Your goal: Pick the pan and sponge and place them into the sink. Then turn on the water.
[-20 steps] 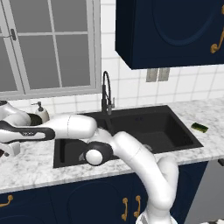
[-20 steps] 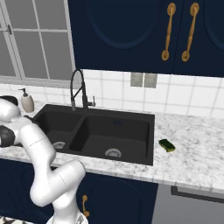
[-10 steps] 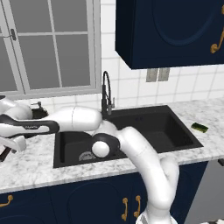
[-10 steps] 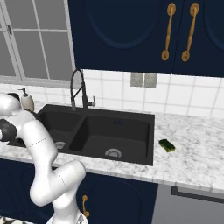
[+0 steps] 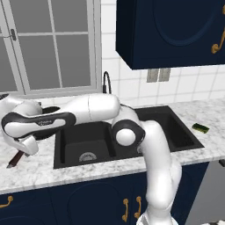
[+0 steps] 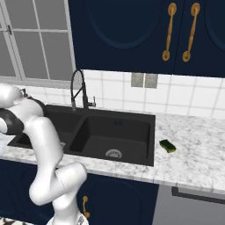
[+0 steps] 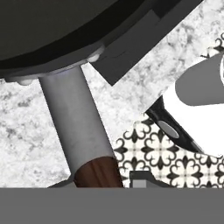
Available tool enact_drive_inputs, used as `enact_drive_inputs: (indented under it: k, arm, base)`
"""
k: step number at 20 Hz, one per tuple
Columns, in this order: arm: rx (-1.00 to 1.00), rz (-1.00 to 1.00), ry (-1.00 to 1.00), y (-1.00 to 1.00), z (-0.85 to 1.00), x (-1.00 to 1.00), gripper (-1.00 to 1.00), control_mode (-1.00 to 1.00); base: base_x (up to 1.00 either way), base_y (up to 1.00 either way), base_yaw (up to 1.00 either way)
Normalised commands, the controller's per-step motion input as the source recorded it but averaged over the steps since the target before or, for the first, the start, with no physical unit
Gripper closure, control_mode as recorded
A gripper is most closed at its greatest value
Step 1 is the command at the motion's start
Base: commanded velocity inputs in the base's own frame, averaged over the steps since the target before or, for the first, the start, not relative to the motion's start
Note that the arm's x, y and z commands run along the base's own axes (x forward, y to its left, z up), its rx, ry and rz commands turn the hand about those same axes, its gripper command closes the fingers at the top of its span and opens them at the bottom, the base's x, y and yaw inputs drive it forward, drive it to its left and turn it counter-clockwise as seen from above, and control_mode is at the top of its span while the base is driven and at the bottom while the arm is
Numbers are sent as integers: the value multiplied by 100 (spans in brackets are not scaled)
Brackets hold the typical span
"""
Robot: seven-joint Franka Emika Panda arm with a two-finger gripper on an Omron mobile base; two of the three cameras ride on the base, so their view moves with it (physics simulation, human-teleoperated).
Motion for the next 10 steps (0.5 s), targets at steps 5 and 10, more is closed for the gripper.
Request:
enact_drive_inputs:
  k: [5,10]
  arm:
    - [4,-8,0,-90,39,-40,100,-100]
    - [4,-9,0,-99,37,-32,100,-100]
  base:
    - [0,0,0]
    - [0,0,0]
